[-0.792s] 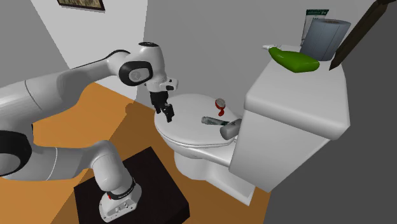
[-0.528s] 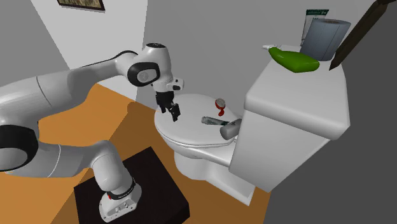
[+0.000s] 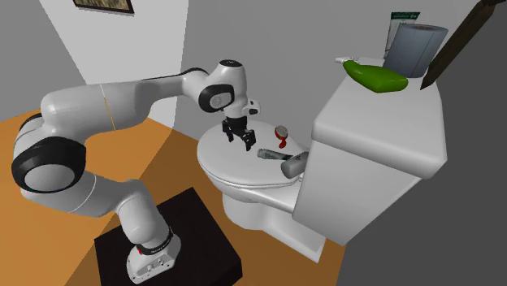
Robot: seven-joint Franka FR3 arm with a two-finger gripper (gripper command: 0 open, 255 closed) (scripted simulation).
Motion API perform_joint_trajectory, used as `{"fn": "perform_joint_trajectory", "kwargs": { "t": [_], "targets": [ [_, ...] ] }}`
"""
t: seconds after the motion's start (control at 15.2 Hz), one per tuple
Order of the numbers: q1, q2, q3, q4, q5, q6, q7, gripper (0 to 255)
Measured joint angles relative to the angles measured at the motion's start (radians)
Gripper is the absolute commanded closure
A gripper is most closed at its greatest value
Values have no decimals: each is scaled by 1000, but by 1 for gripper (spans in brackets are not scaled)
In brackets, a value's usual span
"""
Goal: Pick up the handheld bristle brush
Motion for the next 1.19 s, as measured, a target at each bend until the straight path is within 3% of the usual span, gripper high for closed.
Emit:
{"fn": "perform_joint_trajectory", "kwargs": {
  "t": [0.66,1.19],
  "targets": [
    [31,364,-59,281,83,121,-220,0],
    [22,680,-57,628,179,108,-377,0]
  ]
}}
